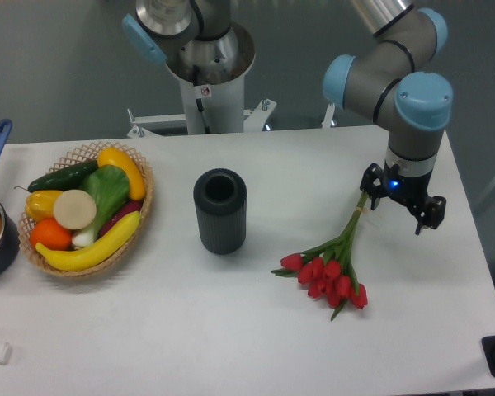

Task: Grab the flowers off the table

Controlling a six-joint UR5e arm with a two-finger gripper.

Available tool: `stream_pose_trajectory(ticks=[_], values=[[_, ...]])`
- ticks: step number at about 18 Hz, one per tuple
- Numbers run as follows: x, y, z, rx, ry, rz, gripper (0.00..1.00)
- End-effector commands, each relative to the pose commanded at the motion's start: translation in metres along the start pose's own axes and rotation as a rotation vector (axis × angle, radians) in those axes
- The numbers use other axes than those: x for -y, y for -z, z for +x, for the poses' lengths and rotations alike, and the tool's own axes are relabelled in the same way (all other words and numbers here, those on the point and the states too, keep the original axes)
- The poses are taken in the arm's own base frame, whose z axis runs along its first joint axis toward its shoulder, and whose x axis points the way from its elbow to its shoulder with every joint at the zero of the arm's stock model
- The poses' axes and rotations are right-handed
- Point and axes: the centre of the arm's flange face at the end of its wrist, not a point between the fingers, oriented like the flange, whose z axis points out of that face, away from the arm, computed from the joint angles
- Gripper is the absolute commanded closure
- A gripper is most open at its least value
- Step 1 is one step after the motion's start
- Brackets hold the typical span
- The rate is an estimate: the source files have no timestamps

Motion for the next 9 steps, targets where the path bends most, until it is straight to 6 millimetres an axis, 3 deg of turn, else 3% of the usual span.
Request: stream_pose_trajectory(ticks=[9], values=[[-0.0005,-0.0059,0.0015,-0.008,0.014,0.007,0.00]])
